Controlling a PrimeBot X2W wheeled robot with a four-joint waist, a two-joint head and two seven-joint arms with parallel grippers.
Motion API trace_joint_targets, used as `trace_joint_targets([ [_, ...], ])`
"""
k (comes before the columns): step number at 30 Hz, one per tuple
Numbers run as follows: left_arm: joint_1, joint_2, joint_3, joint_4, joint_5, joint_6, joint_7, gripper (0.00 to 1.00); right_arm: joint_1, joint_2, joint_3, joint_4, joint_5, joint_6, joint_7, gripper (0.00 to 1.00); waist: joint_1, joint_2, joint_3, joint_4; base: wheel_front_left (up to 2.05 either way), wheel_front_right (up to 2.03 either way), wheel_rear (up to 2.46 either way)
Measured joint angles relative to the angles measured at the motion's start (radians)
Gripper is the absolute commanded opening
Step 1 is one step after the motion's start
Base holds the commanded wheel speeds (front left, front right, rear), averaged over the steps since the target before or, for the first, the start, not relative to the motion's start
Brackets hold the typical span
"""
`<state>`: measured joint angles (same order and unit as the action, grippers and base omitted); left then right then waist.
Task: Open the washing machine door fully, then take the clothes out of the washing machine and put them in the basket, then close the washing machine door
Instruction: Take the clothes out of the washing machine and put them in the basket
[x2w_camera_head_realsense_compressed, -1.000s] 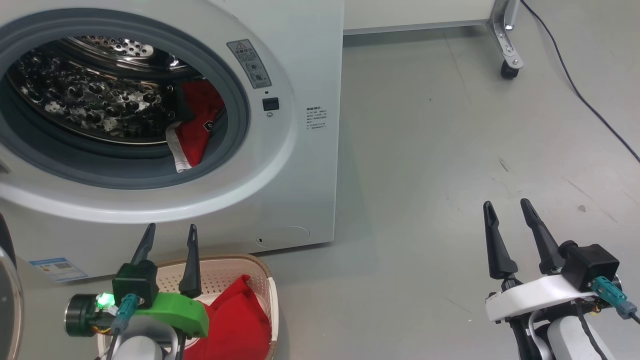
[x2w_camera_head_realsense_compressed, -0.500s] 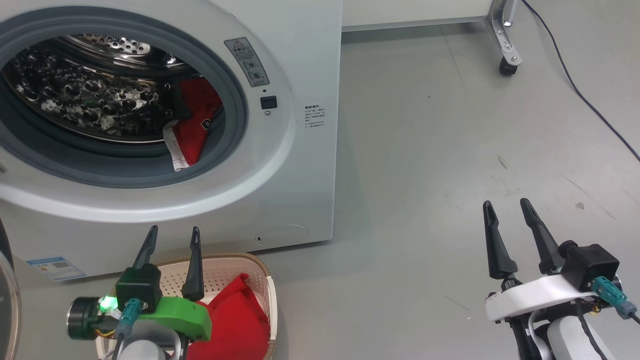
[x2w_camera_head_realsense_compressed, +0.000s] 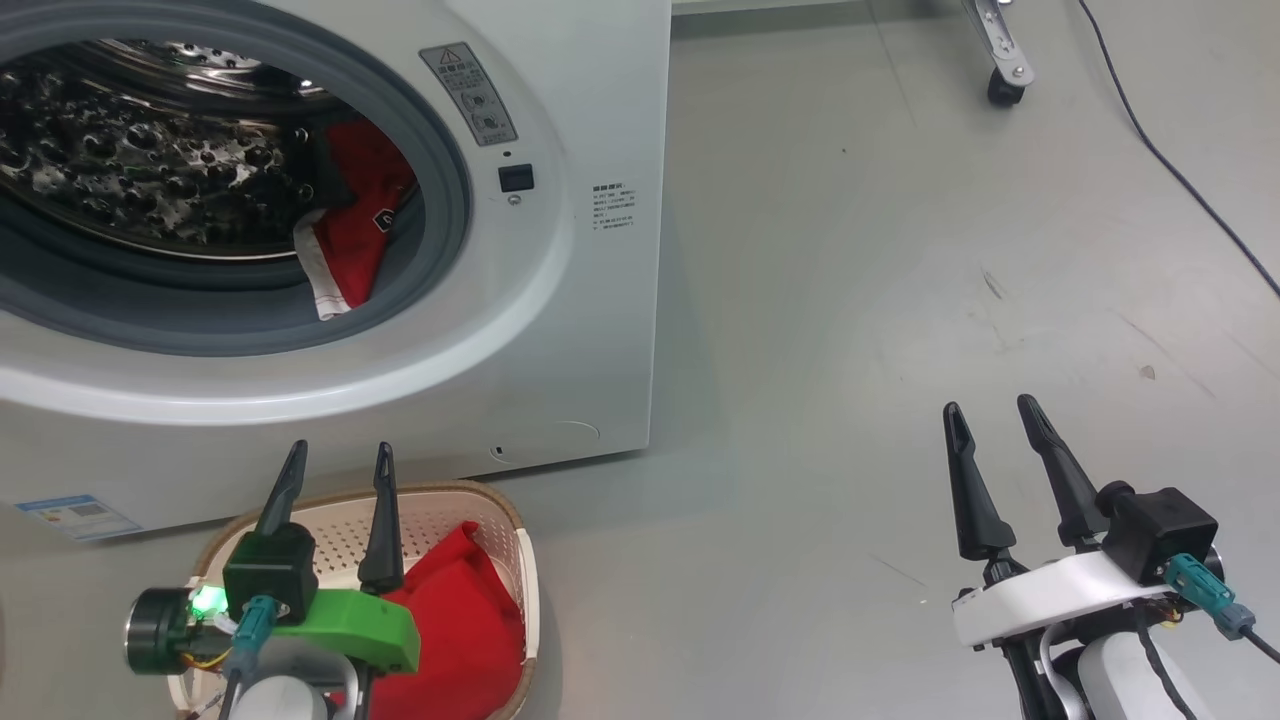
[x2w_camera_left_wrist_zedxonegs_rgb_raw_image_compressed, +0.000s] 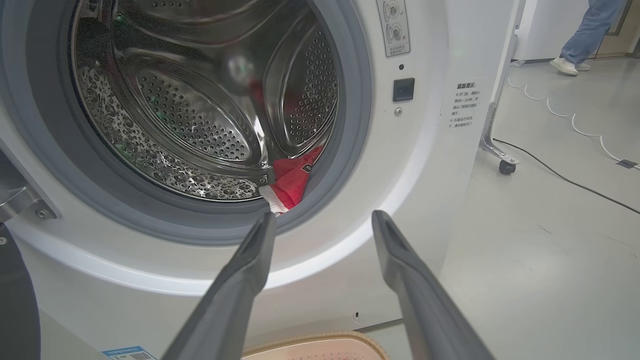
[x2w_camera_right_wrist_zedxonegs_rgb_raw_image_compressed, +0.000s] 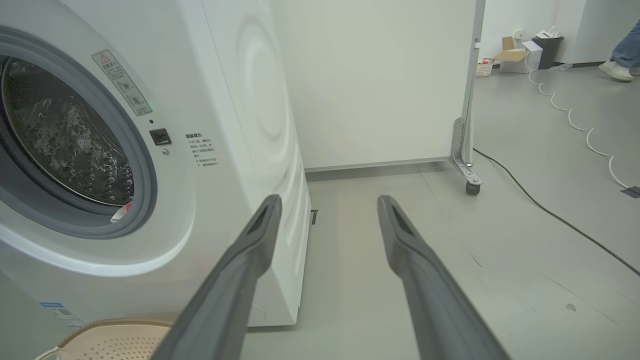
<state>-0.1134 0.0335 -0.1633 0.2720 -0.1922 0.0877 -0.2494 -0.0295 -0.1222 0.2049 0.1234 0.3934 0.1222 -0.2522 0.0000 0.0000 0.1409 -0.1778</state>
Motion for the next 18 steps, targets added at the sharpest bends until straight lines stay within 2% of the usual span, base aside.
trace_joint_targets([
  [8, -0.077, 0.031, 0.026, -0.024, 0.002, 0.001, 0.027, 1.00, -0.005, 0.003, 0.023, -0.013, 0.002, 0.000, 0.000, 1.00, 0.0000, 0.0000, 0.077, -0.033, 0.00, 0.00, 0.00],
  [18, -0.238, 0.072, 0.133, -0.005, -0.031, 0.013, 0.164, 1.00, -0.059, 0.014, 0.049, -0.020, 0.023, 0.000, 0.000, 1.00, 0.0000, 0.0000, 0.177, -0.107, 0.00, 0.00, 0.00],
])
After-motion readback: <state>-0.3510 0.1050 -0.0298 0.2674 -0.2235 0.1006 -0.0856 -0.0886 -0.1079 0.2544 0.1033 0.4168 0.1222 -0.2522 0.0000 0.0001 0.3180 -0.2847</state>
